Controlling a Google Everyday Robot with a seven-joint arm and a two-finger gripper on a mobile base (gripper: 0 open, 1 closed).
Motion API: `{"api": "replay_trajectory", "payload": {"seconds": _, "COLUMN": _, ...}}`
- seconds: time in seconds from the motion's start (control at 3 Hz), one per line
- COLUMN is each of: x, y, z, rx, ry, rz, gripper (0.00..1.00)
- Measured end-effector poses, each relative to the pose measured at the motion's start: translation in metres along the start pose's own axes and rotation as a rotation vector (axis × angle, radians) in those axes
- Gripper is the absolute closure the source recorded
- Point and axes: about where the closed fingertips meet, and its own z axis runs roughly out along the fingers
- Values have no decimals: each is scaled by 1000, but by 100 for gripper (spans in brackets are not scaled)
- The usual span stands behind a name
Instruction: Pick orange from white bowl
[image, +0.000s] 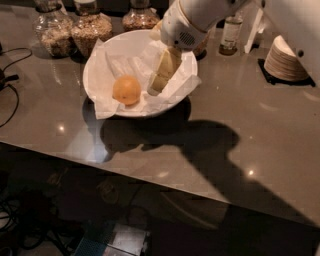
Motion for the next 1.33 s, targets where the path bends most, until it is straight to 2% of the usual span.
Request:
{"api": "replay_trajectory", "payload": {"seconds": 0.33, "x": 1, "y": -30, "z": 12, "rx": 91, "ry": -98, "rz": 88, "gripper": 0}}
{"api": "replay_trajectory", "payload": {"seconds": 0.67, "x": -9, "y": -48, "z": 18, "rx": 140, "ry": -139, "rz": 117, "gripper": 19}}
{"api": "replay_trajectory", "payload": {"seconds": 1.0, "x": -22, "y": -48, "z": 25, "rx": 148, "ry": -125, "rz": 103, "gripper": 30}}
{"api": "replay_trajectory", "payload": {"seconds": 1.33, "x": -24, "y": -34, "z": 42, "rx": 106, "ry": -51, "rz": 57, "gripper": 25}}
